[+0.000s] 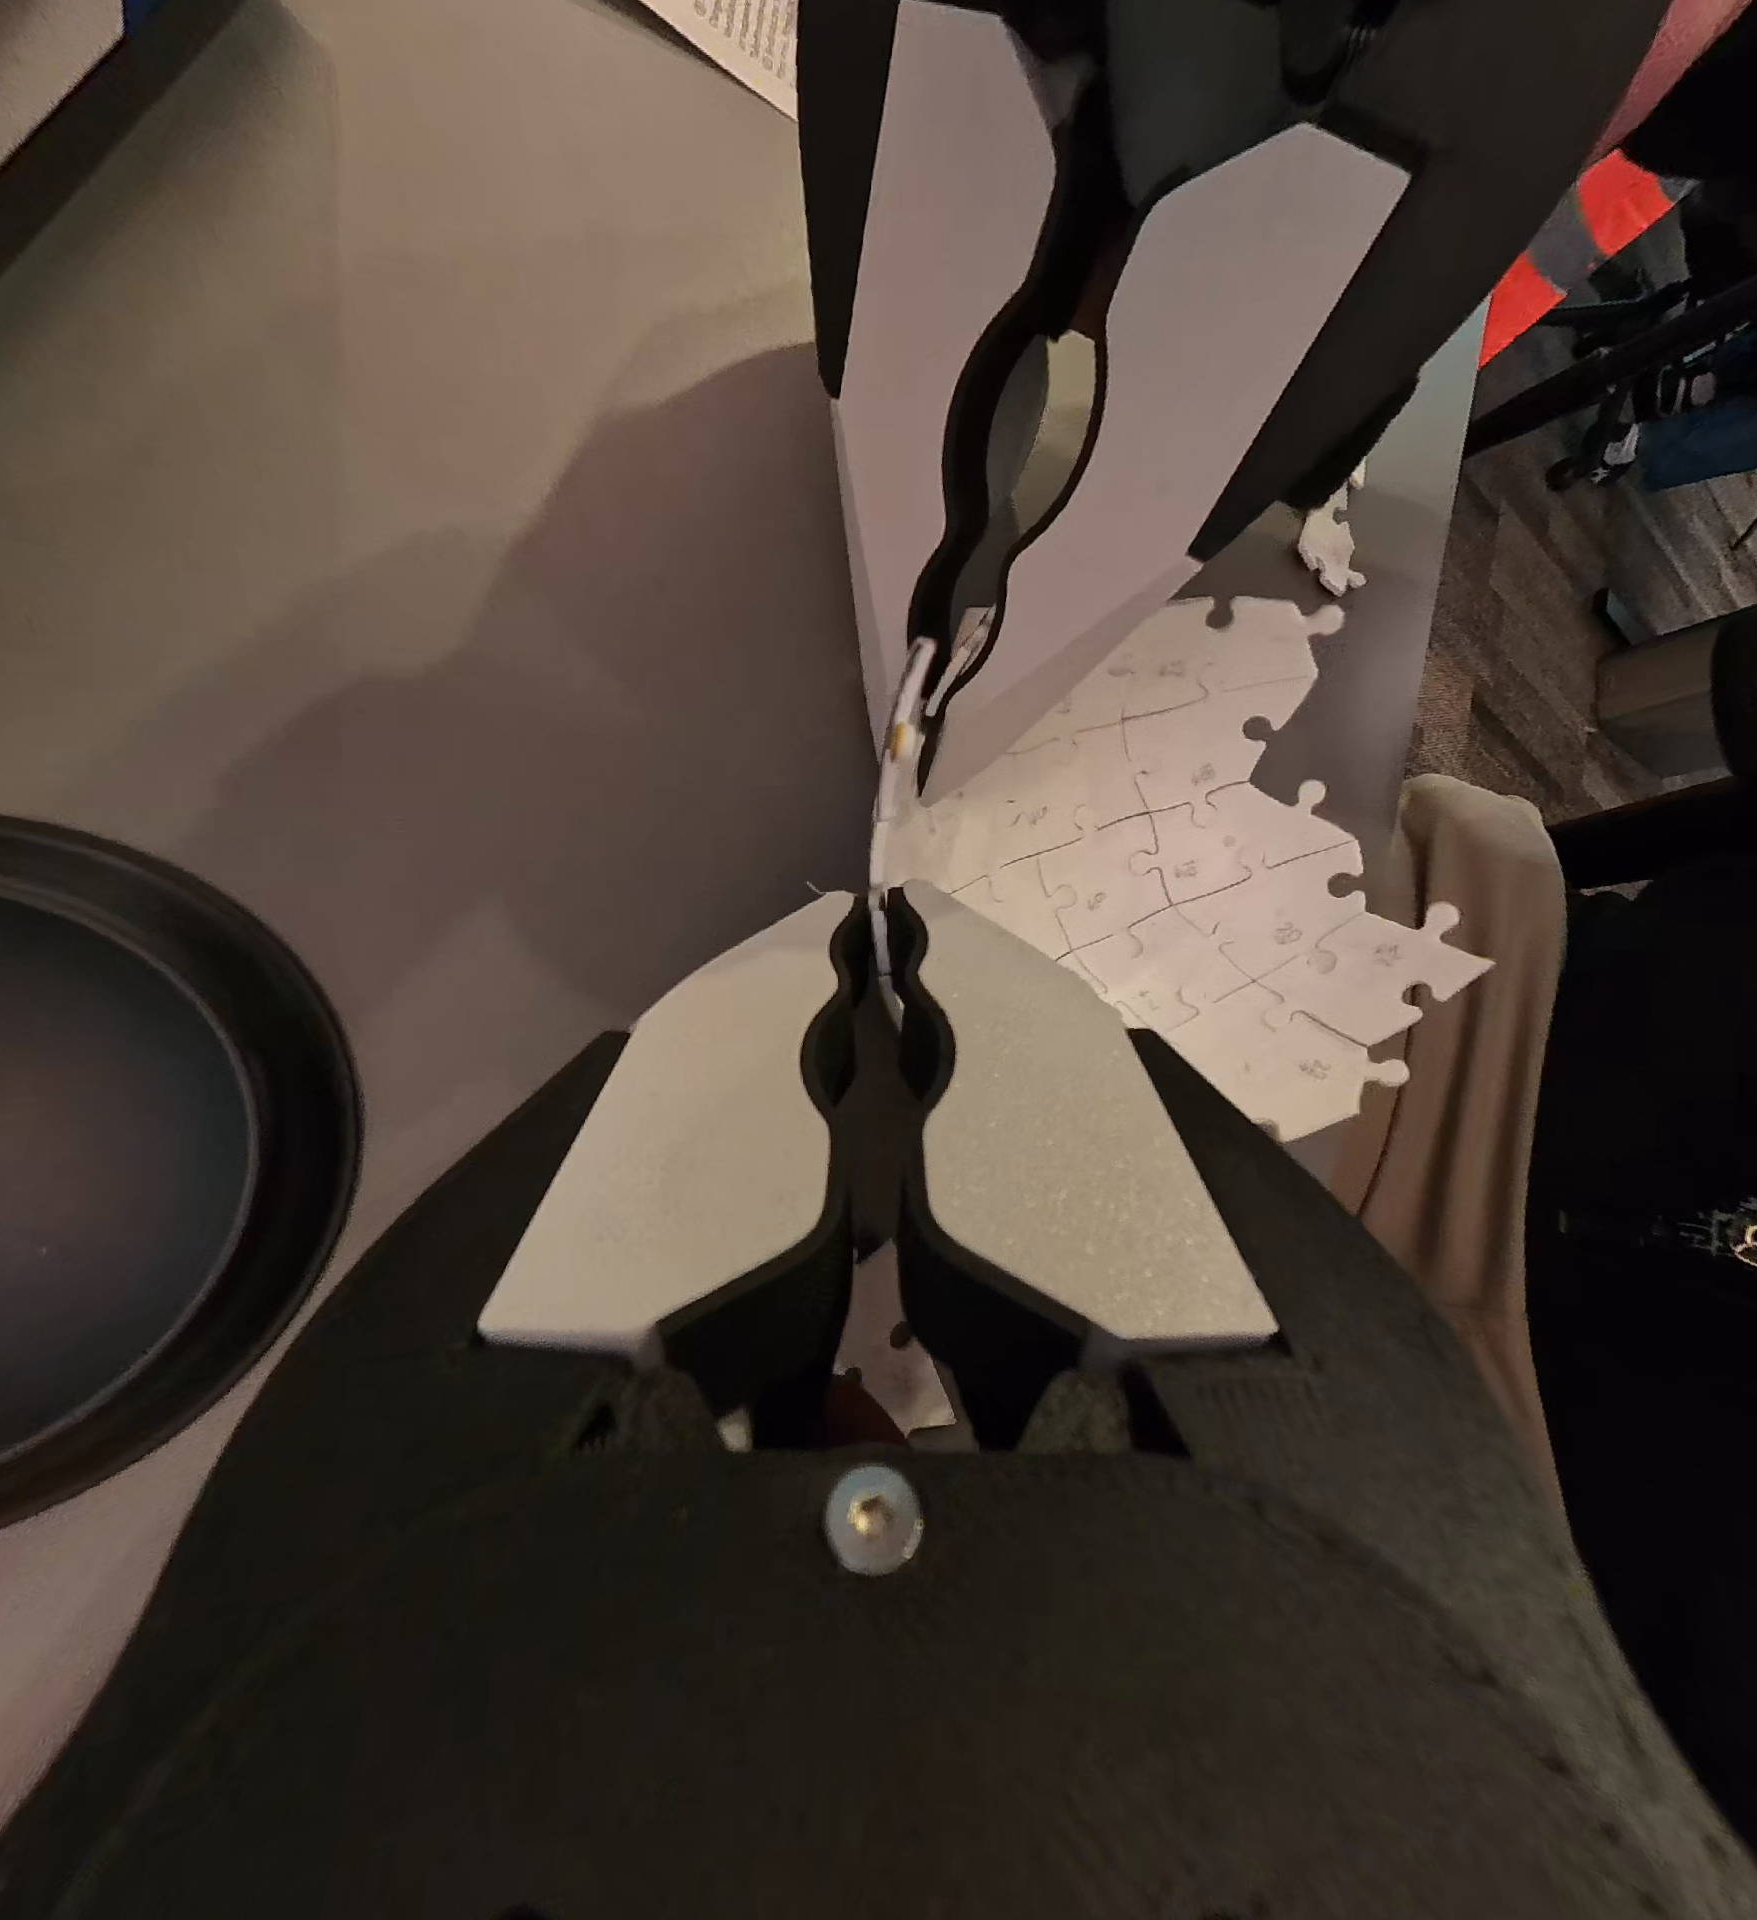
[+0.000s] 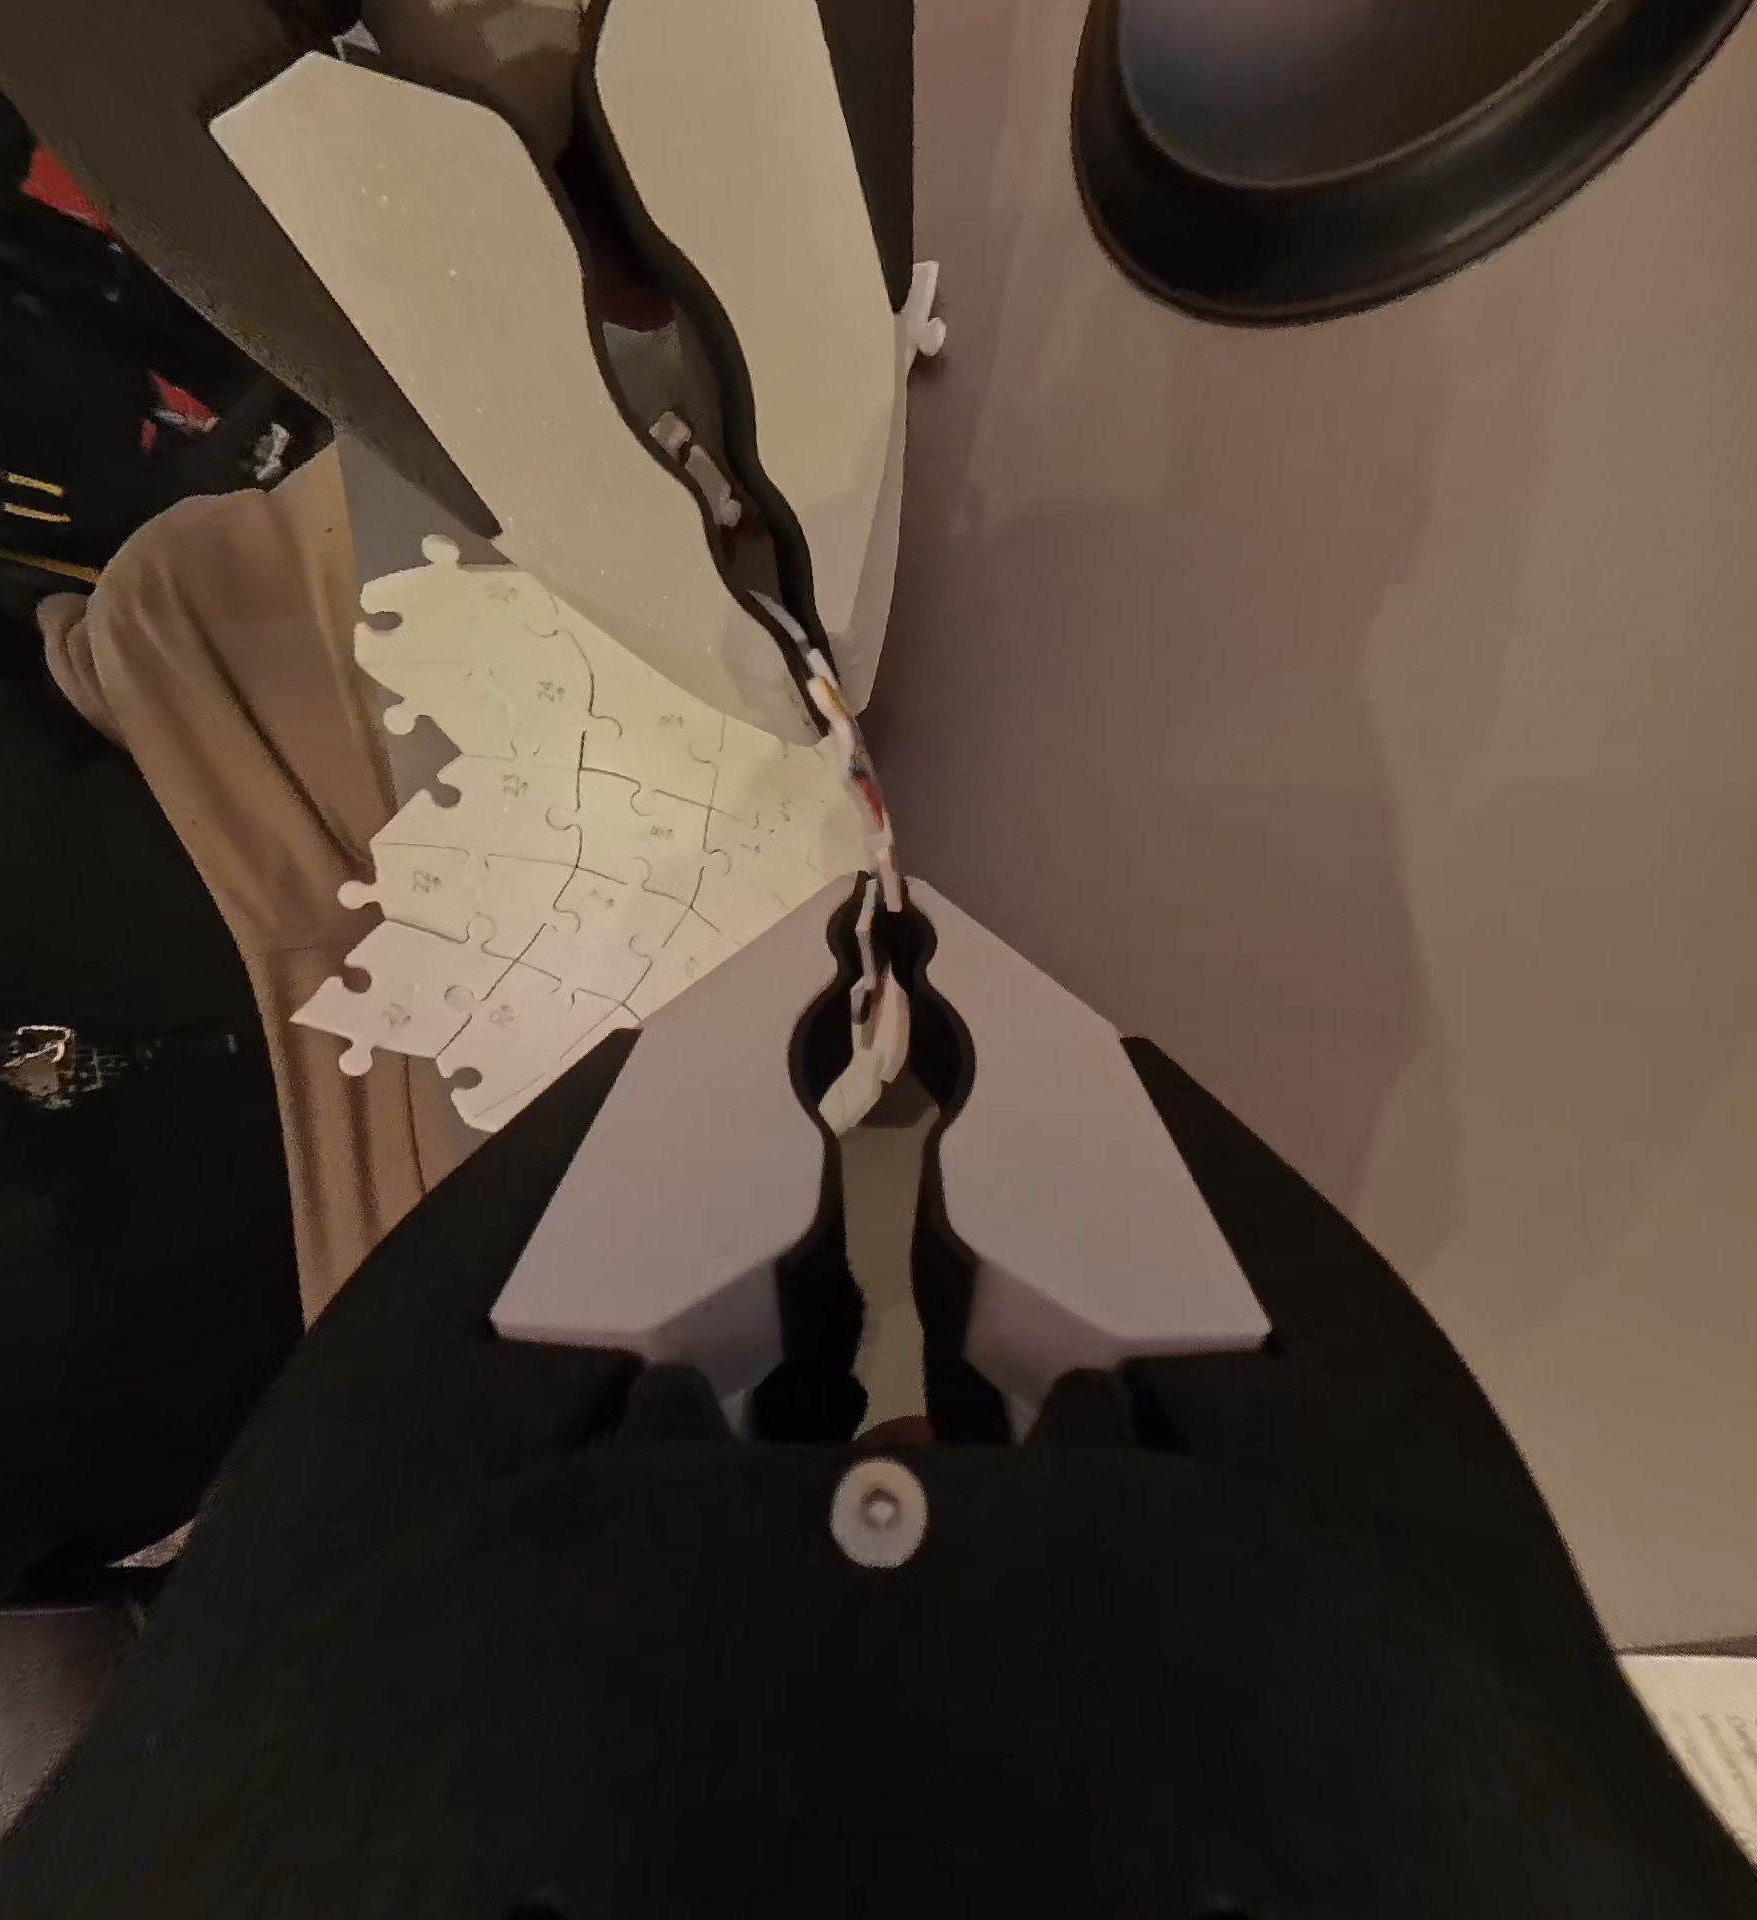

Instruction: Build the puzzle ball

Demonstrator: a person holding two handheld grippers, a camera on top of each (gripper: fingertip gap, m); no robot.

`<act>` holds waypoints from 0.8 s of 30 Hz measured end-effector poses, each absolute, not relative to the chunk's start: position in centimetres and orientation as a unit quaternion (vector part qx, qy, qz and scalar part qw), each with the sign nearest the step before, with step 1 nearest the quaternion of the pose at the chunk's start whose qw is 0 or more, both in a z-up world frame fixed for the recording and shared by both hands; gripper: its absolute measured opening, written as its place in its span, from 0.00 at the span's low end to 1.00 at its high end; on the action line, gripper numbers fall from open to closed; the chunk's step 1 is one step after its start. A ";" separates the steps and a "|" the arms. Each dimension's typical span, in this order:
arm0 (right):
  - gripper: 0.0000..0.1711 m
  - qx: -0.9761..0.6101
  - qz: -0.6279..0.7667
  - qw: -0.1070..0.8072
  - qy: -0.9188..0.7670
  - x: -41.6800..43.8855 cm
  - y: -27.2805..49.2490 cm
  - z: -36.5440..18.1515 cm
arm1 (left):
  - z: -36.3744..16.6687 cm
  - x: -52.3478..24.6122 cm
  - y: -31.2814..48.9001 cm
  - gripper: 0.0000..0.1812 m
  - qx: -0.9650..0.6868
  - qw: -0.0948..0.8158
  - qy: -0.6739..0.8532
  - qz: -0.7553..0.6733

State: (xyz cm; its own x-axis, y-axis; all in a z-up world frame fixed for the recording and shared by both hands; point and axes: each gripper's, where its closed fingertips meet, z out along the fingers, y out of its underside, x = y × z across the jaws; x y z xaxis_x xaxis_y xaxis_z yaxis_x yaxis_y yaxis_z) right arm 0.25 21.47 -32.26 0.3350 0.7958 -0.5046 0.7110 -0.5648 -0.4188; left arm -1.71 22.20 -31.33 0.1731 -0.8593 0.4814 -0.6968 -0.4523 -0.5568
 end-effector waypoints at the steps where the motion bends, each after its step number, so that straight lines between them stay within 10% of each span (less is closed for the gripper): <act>1: 0.00 -0.813 0.345 0.062 -0.464 0.3 21.4 -32.2 | -31.3 -1.7 22.1 0.01 -0.757 0.105 0.513 -0.390; 24: 0.00 -0.789 0.346 0.100 -0.497 0.1 21.0 -31.4 | -30.8 -1.6 21.8 0.05 -0.746 0.114 0.510 -0.413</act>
State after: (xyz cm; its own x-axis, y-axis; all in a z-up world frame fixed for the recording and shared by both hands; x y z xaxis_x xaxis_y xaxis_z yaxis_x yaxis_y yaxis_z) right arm 0.08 21.04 -31.42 0.2663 0.8542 -0.4466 0.7155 -0.4856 -0.5022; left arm -1.56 21.84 -30.84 0.1380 -0.8550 0.5000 -0.6665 -0.4536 -0.5917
